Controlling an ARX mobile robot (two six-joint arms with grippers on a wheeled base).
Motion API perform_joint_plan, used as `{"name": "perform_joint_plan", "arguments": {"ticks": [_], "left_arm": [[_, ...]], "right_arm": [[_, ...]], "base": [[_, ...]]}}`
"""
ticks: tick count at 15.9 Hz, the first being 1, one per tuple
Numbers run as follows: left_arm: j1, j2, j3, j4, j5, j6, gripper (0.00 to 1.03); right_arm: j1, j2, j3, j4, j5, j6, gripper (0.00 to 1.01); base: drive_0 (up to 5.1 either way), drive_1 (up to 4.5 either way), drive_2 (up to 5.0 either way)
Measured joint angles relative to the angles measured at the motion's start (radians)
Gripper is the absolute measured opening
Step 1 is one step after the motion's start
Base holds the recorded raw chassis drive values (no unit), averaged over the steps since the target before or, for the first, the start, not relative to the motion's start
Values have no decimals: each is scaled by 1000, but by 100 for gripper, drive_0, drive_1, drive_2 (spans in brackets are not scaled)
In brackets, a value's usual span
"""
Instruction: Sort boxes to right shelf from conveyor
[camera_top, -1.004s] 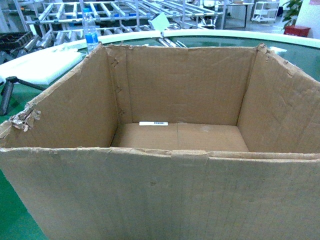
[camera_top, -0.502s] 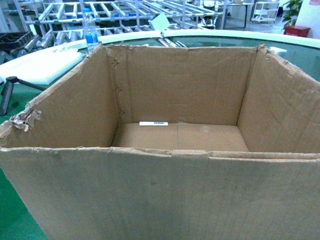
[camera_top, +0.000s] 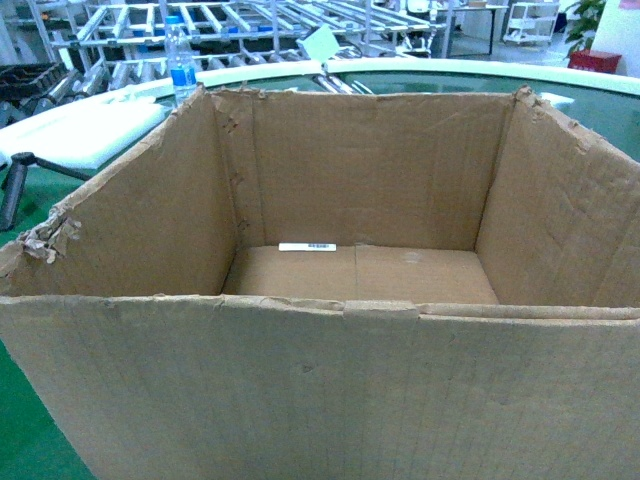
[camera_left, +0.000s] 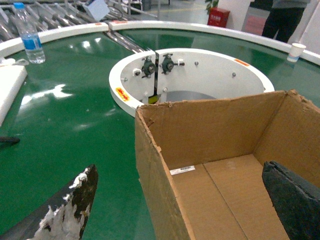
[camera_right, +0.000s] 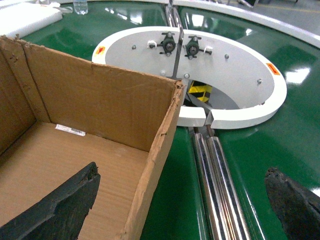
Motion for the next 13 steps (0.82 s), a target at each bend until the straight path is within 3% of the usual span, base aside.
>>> {"name": "perform_joint_plan", "arguments": {"ticks": [3, 5, 10, 11, 13], "left_arm": [[-34, 140, 178, -232, -20, -9, 98], [-55, 204, 238, -400, 9, -55, 98], [-91, 237, 234, -496, 29, -79, 98], [-114, 237, 205, -539, -16, -137, 98], [-122, 237, 195, -549, -16, -154, 98]], "right_arm": [[5, 156, 196, -199, -16, 2, 98], [11, 192, 229, -289, -29, 1, 98], [18, 230, 220, -329, -4, -4, 98], [27, 232, 174, -336, 29, -4, 98], [34, 231, 164, -342, 37, -3, 98]], "base": [[0, 0, 0], [0, 0, 0], [0, 0, 0], [0, 0, 0], [0, 0, 0]]}}
